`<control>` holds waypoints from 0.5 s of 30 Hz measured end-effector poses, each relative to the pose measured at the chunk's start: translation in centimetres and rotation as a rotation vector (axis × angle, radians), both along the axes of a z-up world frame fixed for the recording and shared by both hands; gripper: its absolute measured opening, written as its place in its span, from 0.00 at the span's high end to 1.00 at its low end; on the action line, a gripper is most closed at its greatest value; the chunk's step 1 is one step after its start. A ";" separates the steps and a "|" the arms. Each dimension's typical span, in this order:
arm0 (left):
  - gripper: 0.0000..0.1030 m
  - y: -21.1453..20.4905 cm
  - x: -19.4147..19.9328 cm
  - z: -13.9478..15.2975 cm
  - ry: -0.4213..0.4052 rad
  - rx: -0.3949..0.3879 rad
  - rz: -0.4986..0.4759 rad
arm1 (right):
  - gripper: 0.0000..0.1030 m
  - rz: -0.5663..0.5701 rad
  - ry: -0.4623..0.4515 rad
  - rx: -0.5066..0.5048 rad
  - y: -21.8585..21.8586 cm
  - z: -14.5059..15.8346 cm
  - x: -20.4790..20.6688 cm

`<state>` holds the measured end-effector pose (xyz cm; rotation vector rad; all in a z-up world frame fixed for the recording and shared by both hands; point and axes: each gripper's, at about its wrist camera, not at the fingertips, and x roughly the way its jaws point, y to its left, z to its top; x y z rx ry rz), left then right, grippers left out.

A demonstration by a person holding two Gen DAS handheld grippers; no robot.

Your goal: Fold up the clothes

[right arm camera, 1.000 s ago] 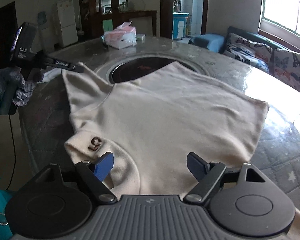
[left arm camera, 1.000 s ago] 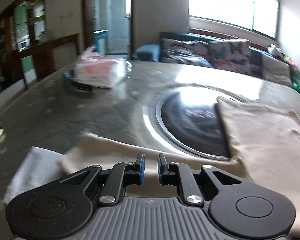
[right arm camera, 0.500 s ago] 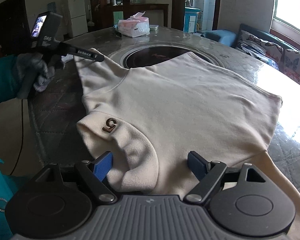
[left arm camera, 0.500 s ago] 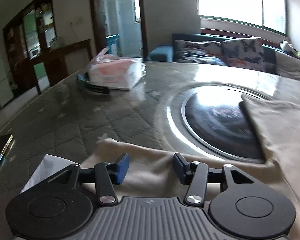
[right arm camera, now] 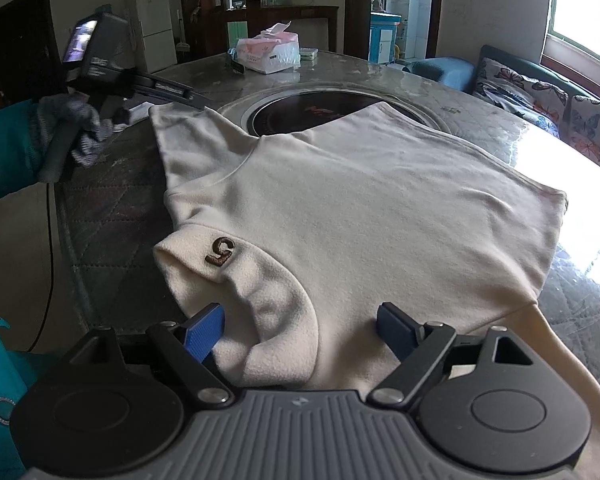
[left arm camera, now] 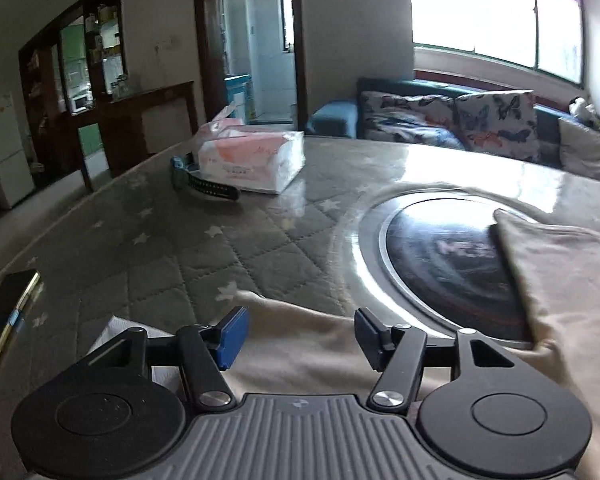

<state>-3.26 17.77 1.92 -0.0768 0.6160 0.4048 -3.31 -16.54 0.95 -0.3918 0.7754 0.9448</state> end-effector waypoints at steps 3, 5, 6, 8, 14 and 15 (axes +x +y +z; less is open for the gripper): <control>0.41 -1.6 -0.9 0.0 -0.004 -0.003 -0.053 | 0.12 0.001 0.006 0.006 0.0 0.0 0.0; 0.42 -2.3 -1.0 -0.2 0.001 -0.005 -0.079 | 0.09 0.000 0.004 0.012 0.0 -0.1 -0.1; 0.42 -2.5 -1.0 -0.5 0.007 -0.004 -0.084 | 0.08 -0.001 0.005 0.016 0.0 -0.2 -0.2; 0.42 -2.9 -0.9 -0.9 0.020 -0.002 -0.095 | 0.07 -0.009 0.007 0.025 -0.1 -0.1 -0.3; 0.42 -3.0 -1.0 -1.3 0.038 -0.001 -0.090 | 0.05 -0.062 -0.004 0.073 -2.0 1.0 -0.7; 0.43 -2.9 -1.0 -1.1 0.038 -0.003 -0.086 | 0.04 -0.079 -0.004 0.085 -2.5 1.2 -0.7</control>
